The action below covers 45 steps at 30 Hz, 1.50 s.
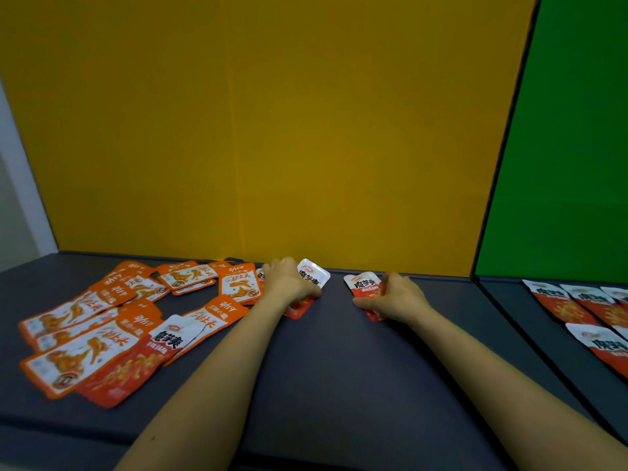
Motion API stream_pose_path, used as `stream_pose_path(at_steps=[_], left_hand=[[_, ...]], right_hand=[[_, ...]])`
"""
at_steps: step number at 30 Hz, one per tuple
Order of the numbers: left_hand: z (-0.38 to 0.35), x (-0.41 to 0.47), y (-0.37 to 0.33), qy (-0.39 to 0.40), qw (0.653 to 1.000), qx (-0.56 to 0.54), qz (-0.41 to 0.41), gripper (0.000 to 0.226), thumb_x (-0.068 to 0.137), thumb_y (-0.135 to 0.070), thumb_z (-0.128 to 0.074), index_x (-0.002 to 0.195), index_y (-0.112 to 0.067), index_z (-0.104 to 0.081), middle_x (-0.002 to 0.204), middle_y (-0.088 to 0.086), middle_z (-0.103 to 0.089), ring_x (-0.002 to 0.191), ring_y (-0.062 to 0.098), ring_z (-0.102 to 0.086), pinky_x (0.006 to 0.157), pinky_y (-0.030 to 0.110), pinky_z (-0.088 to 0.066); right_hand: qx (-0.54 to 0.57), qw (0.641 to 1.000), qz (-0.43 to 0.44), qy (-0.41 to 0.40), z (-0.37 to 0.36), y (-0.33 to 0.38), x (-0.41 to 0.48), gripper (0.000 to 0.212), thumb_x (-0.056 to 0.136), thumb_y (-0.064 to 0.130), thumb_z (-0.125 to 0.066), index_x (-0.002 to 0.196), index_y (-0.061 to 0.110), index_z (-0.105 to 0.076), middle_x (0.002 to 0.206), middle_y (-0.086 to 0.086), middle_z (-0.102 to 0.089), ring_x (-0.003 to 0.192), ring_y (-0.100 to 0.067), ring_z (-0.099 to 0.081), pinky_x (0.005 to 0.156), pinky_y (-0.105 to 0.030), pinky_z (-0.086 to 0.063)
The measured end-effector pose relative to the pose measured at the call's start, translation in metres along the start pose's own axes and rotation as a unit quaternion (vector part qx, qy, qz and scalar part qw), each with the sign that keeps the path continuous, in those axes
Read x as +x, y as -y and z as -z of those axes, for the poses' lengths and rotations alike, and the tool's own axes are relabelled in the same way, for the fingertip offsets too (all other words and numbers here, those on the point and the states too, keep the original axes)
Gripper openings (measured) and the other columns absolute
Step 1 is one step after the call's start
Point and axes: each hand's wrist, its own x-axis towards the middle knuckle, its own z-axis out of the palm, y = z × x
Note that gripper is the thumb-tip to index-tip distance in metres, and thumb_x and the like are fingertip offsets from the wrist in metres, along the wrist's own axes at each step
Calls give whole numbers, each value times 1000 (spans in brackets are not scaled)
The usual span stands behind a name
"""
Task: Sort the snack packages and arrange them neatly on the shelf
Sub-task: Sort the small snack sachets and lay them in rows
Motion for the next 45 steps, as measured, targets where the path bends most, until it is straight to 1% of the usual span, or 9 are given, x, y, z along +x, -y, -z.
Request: stream_pose_path(at_steps=[2, 5, 9, 16, 23, 32, 37, 41, 45], left_hand=[[2, -3, 5, -28, 999, 34, -10, 55, 63, -45, -75, 101, -7, -63, 115, 14, -59, 111, 31, -48, 79, 31, -33], [6, -5, 14, -37, 999, 30, -5, 65, 68, -44, -74, 114, -2, -54, 123, 16, -51, 118, 31, -43, 92, 35, -38], [14, -6, 23, -28, 999, 16, 13, 74, 70, -44, -73, 121, 0, -44, 128, 17, -52, 119, 33, -47, 92, 38, -43], [23, -9, 25, 1, 995, 73, 63, 86, 75, -55, -64, 134, -2, -31, 142, 19, -40, 133, 35, -32, 106, 39, -29], [25, -7, 23, 3, 998, -35, 47, 76, 71, -33, -79, 124, 0, -35, 131, 19, -50, 122, 34, -47, 98, 40, -44], [22, -12, 14, 44, 988, -134, 59, 67, 64, -16, -85, 114, -4, -43, 121, 16, -58, 109, 32, -58, 90, 43, -51], [27, -23, 6, 52, 976, -207, 46, 42, 68, -11, -81, 104, -5, -61, 112, 16, -67, 96, 31, -65, 87, 42, -54], [62, -52, 0, 80, 946, -312, -22, 28, 82, -4, -68, 108, -10, -59, 87, 7, -67, 66, 17, -59, 63, 26, -49], [117, -94, 31, 104, 945, -305, -57, 18, 86, -7, -64, 98, -18, -57, 84, 4, -66, 69, 15, -61, 63, 25, -50]], right_hand=[[-15, 1000, 10, 2, -1, -1, -2, 72, 76, 55, -66, 128, 9, -47, 133, -11, -50, 124, -29, -45, 98, -38, -41], [-22, 1000, 22, -2, 0, -3, -8, 73, 79, 55, -64, 132, 10, -44, 135, -11, -47, 126, -28, -43, 100, -38, -39], [-5, 1000, 25, 0, 3, -7, -12, 73, 78, 53, -66, 132, 10, -44, 134, -10, -47, 125, -27, -42, 101, -38, -40], [29, 999, 19, 9, 7, -12, -18, 73, 77, 50, -69, 132, 10, -40, 136, -8, -49, 125, -26, -46, 100, -40, -42], [53, 998, 21, 17, 10, -12, -22, 68, 80, 44, -68, 131, 10, -38, 135, -7, -50, 122, -25, -49, 96, -37, -43], [69, 997, 16, 26, 13, -11, -23, 67, 81, 42, -69, 131, 11, -37, 134, -8, -50, 120, -25, -50, 95, -37, -44], [85, 996, -1, 4, 17, -12, -24, 60, 81, 38, -69, 127, 11, -42, 131, -11, -53, 119, -28, -52, 95, -39, -45], [115, 993, 5, -2, 18, -12, -26, 53, 83, 34, -68, 125, 12, -44, 127, -10, -56, 116, -28, -54, 95, -40, -46], [255, 967, 25, 15, 14, -1, -36, 35, 85, 24, -67, 111, 14, -45, 116, -10, -61, 100, -23, -60, 88, -38, -50]])
